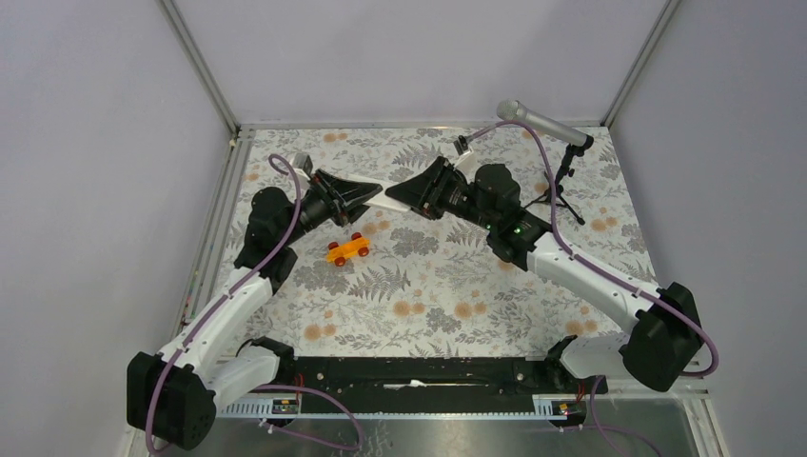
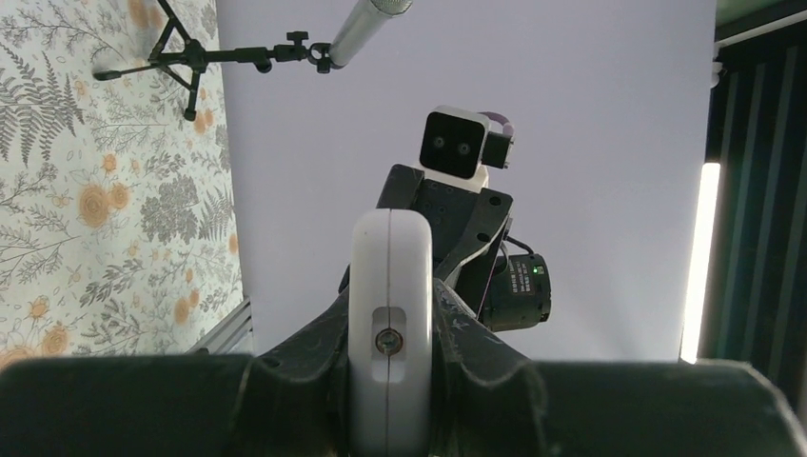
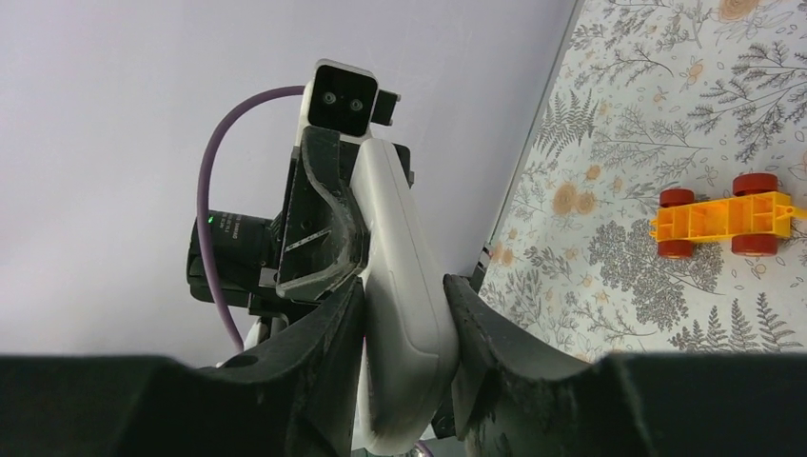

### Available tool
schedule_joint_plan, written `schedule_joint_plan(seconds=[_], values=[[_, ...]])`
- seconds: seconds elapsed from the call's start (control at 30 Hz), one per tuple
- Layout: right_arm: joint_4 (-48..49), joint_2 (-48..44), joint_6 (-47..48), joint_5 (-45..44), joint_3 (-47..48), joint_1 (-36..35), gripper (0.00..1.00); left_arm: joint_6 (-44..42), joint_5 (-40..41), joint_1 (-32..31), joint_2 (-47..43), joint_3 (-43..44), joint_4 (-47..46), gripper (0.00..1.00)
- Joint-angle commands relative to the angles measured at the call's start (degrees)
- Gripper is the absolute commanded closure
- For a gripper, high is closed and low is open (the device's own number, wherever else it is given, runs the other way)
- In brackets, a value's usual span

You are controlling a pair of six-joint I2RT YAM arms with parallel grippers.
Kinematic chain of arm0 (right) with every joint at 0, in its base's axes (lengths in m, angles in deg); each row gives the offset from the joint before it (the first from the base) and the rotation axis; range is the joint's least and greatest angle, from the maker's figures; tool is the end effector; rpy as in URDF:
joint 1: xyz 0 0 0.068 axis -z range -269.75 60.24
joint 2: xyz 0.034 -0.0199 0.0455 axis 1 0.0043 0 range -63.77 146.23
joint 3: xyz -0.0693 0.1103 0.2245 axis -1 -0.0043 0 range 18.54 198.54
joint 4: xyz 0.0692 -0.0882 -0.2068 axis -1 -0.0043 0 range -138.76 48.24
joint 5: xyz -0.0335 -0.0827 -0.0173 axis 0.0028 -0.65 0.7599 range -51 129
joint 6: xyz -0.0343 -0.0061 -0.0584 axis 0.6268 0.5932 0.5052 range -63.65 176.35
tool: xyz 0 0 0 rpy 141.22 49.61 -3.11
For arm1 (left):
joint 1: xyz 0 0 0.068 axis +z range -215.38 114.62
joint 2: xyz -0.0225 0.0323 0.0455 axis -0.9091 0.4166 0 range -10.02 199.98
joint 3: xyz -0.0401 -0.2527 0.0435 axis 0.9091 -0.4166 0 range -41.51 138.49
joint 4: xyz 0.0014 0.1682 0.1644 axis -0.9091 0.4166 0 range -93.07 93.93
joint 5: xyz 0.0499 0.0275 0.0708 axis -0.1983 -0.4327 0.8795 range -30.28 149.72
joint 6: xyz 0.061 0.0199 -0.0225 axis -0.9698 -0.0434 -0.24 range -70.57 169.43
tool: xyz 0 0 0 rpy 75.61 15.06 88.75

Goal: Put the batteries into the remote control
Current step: Load the battery cover into the remote control.

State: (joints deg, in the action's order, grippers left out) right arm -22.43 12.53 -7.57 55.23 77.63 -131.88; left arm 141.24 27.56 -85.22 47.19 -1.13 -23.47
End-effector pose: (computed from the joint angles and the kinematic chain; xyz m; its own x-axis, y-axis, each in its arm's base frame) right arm 0.2210 0.2206 0.3545 -0.7524 0.4823 -0.4487 -0.3989 0.2084 0.8930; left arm 0.2058 -0.1052 0.3260 -0.7885 -0.6150 -0.0016 0.0337 -0.0406 -0.9986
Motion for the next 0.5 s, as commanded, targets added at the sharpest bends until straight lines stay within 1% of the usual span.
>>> schedule_joint_plan(seconds=[0.0,0.03,0.07,0.17,0.2,0.23,0.33,0.4,0.47], values=[[-4.4,0.5,4.7,3.7,1.8,-1.9,0.58,-4.0,-8.5,-3.2,-1.6,5.8,-2.0,1.00],[-5.0,-0.3,5.1,4.0,1.8,-1.4,0.54,-5.1,-8.6,-2.3,-1.9,6.0,-0.3,1.00],[-5.7,-1.3,5.5,4.3,1.6,-0.6,0.47,-6.2,-8.9,-1.4,-2.2,6.0,1.0,1.00],[-6.9,-5.3,8.5,5.5,0.9,1.0,0.18,-9.2,-10.7,2.0,-2.7,5.4,3.9,1.00],[-7.3,-6.3,9.9,6.5,1.0,1.5,0.12,-10.0,-11.7,3.0,-2.6,5.1,4.1,1.00],[-7.8,-7.2,11.5,7.8,1.3,2.0,0.07,-10.5,-13.0,3.8,-2.2,4.7,4.1,1.00],[-8.9,-9.5,14.9,12.0,2.0,3.4,0.01,-10.7,-18.3,5.2,-0.6,3.9,-0.5,1.00],[-9.1,-10.1,17.1,16.8,2.5,4.3,0.00,-12.3,-22.3,5.4,0.7,4.2,-2.6,1.00],[-10.8,-9.6,20.7,22.6,3.6,4.7,0.00,-15.7,-25.5,5.5,1.2,5.2,-1.5,1.00]])
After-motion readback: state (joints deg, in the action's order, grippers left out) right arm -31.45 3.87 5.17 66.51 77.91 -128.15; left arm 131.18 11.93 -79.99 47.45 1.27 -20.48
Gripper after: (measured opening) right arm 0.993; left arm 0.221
